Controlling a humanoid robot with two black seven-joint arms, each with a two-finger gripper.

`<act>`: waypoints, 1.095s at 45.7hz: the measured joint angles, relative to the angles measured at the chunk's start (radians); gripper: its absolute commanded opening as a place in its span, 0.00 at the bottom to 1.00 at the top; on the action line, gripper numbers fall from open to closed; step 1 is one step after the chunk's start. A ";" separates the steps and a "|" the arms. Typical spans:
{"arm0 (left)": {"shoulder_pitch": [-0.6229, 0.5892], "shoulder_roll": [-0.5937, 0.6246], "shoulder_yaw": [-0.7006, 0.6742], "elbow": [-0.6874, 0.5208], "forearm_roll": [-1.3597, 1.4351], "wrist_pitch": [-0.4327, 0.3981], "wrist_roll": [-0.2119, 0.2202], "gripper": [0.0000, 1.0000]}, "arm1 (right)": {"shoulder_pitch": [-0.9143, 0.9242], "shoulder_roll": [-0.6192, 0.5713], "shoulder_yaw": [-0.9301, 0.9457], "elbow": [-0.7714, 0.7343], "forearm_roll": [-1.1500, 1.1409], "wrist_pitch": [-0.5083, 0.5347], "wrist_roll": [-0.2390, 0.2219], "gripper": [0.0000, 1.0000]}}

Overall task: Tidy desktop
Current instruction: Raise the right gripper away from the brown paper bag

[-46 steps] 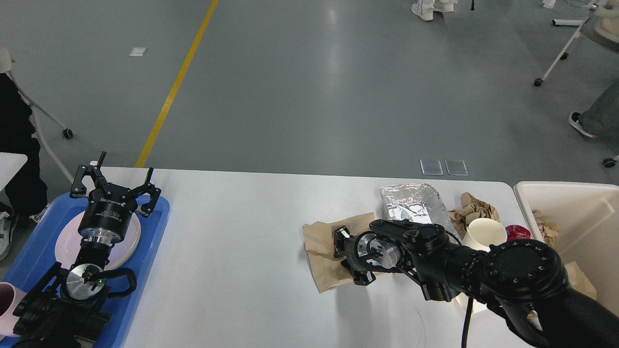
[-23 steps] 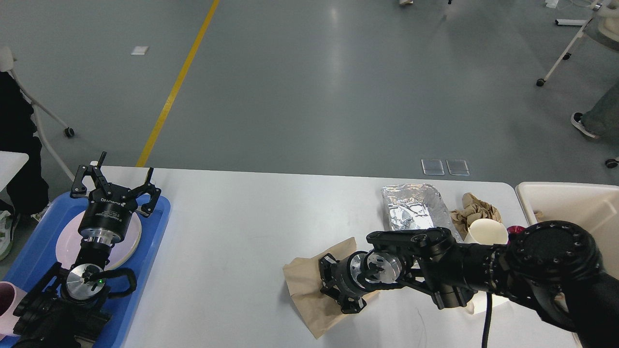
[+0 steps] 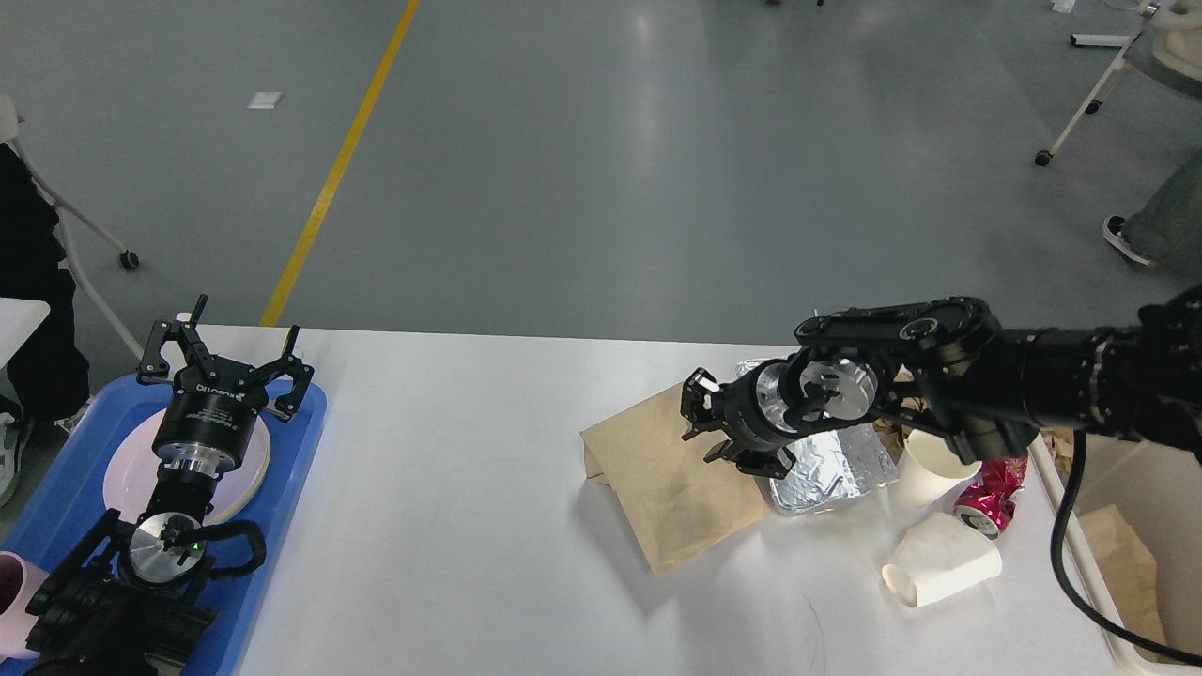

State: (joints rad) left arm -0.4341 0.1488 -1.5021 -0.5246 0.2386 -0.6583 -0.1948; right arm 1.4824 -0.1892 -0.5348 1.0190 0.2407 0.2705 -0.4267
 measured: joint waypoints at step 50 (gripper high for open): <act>0.000 0.000 0.000 0.000 0.000 0.000 0.000 0.96 | 0.846 -0.037 -0.298 0.205 -0.080 0.593 0.004 0.90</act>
State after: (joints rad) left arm -0.4341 0.1489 -1.5024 -0.5246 0.2382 -0.6582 -0.1948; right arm 2.3284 -0.2267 -0.8331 1.2245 0.1611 0.8637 -0.4226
